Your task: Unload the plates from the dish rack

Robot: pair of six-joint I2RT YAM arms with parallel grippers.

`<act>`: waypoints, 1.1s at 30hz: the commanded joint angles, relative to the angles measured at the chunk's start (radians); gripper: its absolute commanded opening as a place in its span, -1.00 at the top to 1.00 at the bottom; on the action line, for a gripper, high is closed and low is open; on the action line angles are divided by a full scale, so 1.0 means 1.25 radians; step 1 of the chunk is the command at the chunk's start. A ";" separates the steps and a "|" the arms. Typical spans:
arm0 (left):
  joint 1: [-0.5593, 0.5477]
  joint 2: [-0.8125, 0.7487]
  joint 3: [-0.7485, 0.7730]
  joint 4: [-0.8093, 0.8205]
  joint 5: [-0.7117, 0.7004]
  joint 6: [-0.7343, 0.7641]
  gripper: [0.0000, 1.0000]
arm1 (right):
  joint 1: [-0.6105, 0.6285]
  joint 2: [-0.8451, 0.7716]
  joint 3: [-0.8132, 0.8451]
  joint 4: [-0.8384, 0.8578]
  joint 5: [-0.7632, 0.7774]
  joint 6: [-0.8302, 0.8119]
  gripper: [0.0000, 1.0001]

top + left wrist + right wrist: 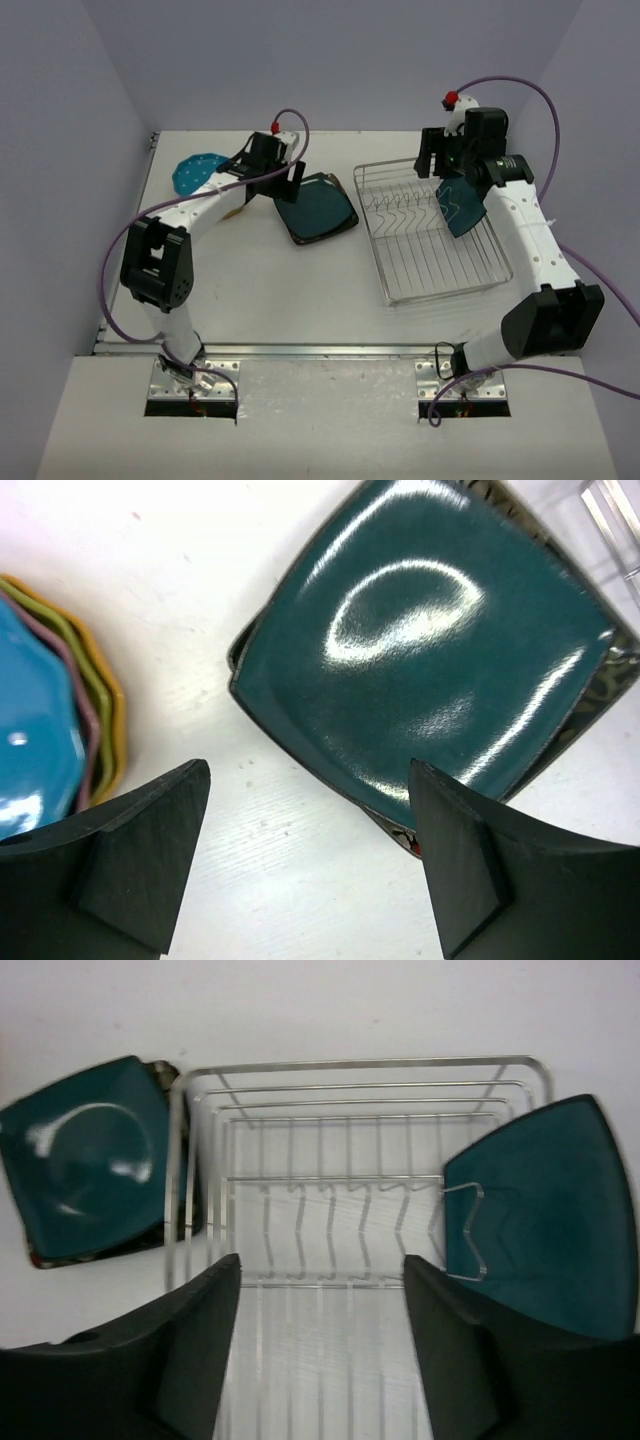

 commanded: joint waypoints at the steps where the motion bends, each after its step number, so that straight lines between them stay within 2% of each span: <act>1: -0.025 -0.138 -0.019 0.072 -0.042 0.053 -0.55 | -0.088 0.047 0.102 -0.001 0.129 -0.130 -0.23; 6: -0.065 -0.210 -0.075 0.074 -0.076 0.080 -0.58 | -0.171 0.134 0.174 -0.051 0.128 -0.223 -0.28; 11: -0.081 -0.251 -0.118 0.077 -0.082 0.072 -0.68 | -0.209 0.205 0.197 -0.081 0.117 -0.263 -0.33; 18: -0.081 -0.271 -0.139 0.077 -0.075 0.061 -0.71 | -0.252 0.320 0.273 -0.130 0.066 -0.253 -0.22; 22: -0.081 -0.273 -0.143 0.076 -0.069 0.059 -0.71 | -0.256 0.385 0.312 -0.134 0.070 -0.257 -0.03; 27: -0.082 -0.271 -0.146 0.076 -0.069 0.057 -0.73 | -0.258 0.421 0.330 -0.133 0.068 -0.259 0.34; 33: -0.082 -0.268 -0.148 0.079 -0.069 0.055 -0.74 | -0.269 0.422 0.310 -0.132 0.081 -0.250 0.93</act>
